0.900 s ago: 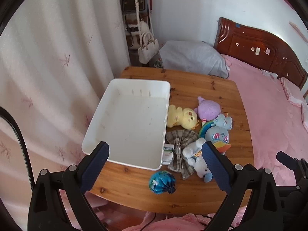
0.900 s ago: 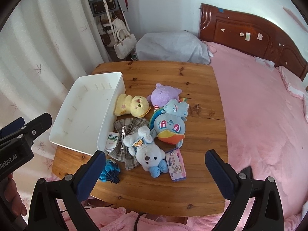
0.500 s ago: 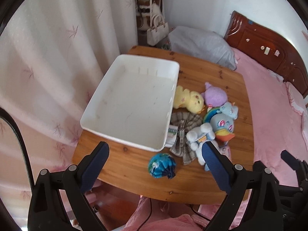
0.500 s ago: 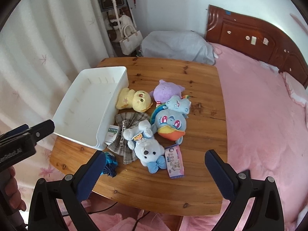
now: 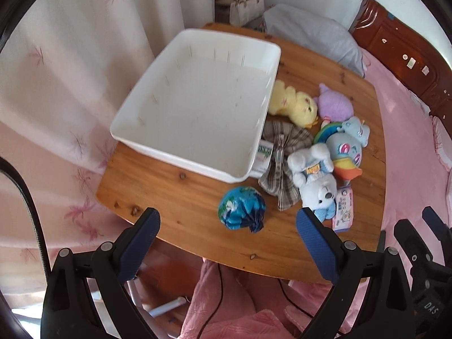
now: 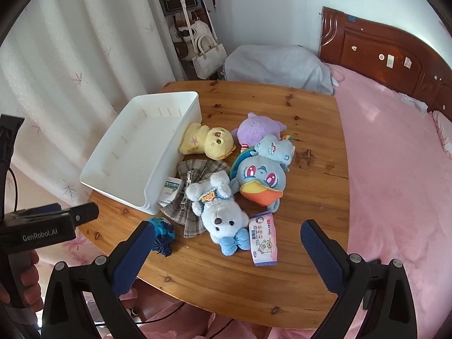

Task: Organize objects
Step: 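Move the left tool to the blue pouch while the right tool reaches the pink wipes pack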

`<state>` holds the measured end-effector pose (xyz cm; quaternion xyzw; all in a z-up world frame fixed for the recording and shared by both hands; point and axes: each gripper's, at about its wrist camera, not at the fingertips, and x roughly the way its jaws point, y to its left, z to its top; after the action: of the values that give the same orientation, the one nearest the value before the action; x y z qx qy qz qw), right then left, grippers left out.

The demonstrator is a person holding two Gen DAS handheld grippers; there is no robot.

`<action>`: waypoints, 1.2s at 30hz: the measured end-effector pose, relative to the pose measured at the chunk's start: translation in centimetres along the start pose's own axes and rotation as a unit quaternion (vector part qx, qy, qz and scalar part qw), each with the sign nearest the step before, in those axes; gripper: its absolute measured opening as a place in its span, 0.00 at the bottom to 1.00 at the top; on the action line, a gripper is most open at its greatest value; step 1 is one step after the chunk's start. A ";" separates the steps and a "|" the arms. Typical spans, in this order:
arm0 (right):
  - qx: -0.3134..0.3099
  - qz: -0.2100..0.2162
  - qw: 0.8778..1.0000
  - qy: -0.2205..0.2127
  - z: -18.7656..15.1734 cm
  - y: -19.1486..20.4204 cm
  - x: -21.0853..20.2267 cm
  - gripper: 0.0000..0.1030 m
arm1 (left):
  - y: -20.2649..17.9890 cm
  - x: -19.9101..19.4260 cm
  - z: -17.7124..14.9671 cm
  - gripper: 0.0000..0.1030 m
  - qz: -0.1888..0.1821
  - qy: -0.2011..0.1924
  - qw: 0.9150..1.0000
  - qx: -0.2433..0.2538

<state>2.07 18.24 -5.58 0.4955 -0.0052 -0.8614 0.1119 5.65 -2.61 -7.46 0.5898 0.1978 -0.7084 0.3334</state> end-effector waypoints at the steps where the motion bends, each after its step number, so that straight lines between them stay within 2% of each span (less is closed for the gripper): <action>1: 0.001 0.000 1.000 0.003 -0.1 -0.2 0.4 1.00 | 0.0 0.4 -0.1 0.95 -0.002 0.007 1.000 -0.004; 10: 0.002 -0.017 1.000 0.025 -2.0 -2.3 4.9 1.00 | -0.7 6.0 -1.1 0.95 0.027 0.065 0.997 -0.019; 20: 0.024 -0.030 0.997 0.071 -3.7 -4.7 10.5 0.92 | -1.6 11.8 -1.3 0.95 0.051 0.117 0.991 -0.031; 27: 0.029 -0.028 0.993 0.109 -4.9 -5.4 13.5 0.86 | -0.9 14.2 -1.4 0.95 0.067 0.143 0.986 -0.058; 36: 0.026 -0.030 0.989 0.143 -5.4 -5.7 15.9 0.79 | -0.1 14.8 -0.7 0.95 0.080 0.149 0.983 -0.068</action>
<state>-2.09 21.24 -22.51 0.6164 0.0030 -0.7841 0.0725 4.85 -5.58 -22.00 0.6788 0.2451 -0.5682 0.3953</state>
